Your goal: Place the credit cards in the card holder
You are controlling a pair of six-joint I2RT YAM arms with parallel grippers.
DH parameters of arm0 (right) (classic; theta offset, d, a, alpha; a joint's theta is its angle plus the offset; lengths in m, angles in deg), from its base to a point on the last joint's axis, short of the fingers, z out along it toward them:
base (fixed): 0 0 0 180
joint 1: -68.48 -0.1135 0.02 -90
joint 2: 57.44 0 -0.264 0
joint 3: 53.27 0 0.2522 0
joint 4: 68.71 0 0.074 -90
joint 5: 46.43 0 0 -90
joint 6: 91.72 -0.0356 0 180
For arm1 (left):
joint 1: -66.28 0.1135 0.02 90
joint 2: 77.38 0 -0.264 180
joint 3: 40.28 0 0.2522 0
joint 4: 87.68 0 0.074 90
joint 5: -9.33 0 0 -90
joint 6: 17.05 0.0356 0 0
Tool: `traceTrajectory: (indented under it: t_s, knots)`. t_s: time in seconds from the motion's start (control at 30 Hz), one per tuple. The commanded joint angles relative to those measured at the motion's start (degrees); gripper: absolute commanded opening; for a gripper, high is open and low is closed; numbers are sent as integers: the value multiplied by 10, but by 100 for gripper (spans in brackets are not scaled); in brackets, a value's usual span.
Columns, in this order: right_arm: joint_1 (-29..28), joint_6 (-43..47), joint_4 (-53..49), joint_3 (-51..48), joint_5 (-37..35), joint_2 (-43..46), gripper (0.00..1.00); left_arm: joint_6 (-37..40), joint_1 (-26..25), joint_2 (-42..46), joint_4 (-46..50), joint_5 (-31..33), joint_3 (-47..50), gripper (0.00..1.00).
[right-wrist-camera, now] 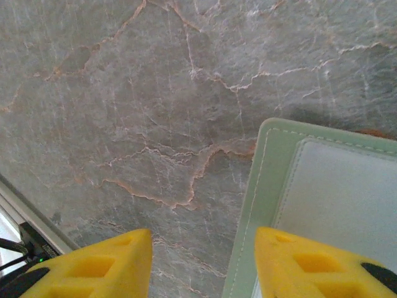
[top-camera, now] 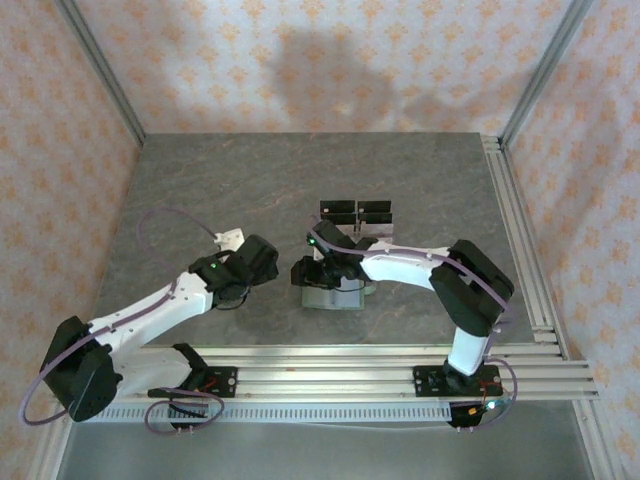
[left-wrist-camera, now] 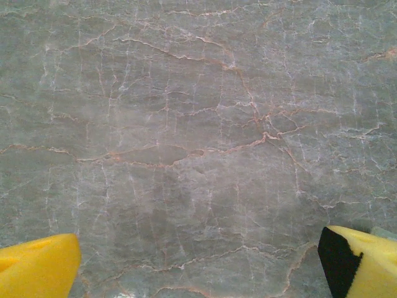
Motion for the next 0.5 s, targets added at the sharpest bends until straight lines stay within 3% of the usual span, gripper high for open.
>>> traceTrajectory:
  t_s: [0.0, 0.23, 0.47]
  knots:
    - [9, 20, -42, 26, -10, 34, 47, 4, 3, 14, -4, 9, 9, 100]
    - [109, 85, -162, 23, -87, 170, 47, 45, -5, -29, -93, -84, -8, 100]
    - [206, 205, -255, 55, -143, 175, 48, 86, -60, -138, -120, -114, -84, 100]
